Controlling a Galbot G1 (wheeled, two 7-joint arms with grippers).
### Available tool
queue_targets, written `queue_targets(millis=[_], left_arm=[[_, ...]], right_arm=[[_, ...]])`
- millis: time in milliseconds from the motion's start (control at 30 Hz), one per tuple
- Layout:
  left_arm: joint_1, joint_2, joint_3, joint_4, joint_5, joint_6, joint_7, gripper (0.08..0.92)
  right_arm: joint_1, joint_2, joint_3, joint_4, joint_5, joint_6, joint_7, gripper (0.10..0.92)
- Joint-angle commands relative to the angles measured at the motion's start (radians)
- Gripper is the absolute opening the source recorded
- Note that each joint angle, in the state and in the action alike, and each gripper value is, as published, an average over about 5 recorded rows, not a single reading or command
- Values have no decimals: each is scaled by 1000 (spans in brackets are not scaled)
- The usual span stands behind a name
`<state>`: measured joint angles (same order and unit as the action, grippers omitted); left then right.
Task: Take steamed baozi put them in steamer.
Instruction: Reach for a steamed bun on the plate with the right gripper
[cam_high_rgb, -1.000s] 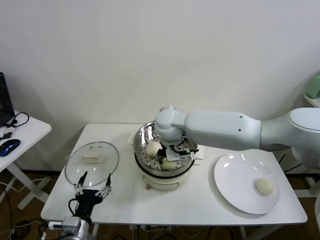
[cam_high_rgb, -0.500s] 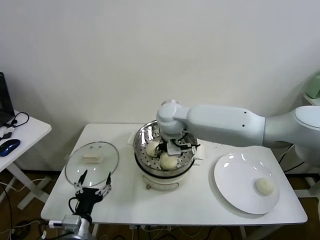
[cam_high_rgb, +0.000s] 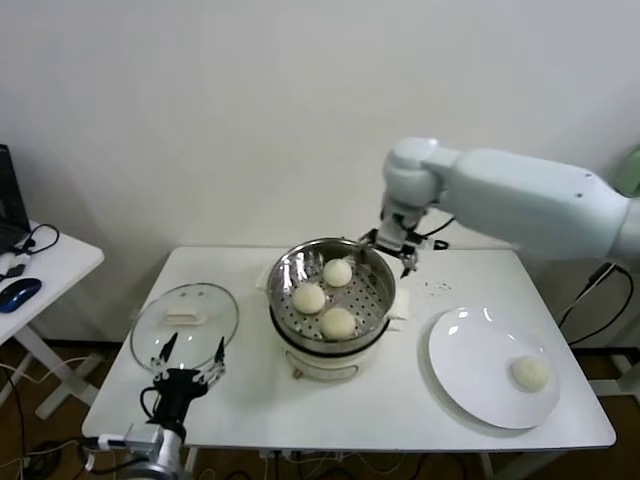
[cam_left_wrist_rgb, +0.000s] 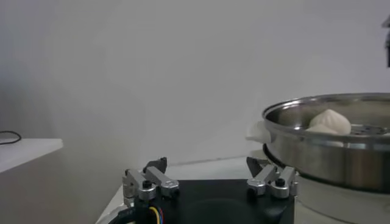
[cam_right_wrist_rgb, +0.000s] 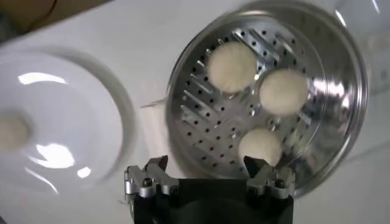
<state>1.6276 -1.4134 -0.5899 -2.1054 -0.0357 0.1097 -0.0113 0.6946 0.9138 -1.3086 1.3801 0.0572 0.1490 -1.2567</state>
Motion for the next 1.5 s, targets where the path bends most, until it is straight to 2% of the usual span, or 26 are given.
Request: queue_targets(millis=[33, 167, 333, 667, 967, 1500], left_arm=[[-2, -2, 0, -5, -7, -6, 3, 823], [4, -3, -2, -5, -8, -13, 6, 823], [19, -4, -4, -8, -7, -23, 10, 823], [51, -6, -12, -43, -70, 2, -11, 823], [61, -9, -18, -30, -65, -4, -10, 823], [52, -17, -22, -11, -59, -3, -10, 823]], right_arm=[[-11, -373, -57, -63, 251, -275, 7, 823], [-151, -485, 15, -42, 147, -268, 18, 823], [-456, -583, 261, -39, 7, -241, 34, 823], [-913, -590, 658, -118, -160, -193, 91, 823], [-936, -519, 682, -198, -199, -174, 96, 823], [-886, -418, 630, -260, -185, -177, 110, 823]])
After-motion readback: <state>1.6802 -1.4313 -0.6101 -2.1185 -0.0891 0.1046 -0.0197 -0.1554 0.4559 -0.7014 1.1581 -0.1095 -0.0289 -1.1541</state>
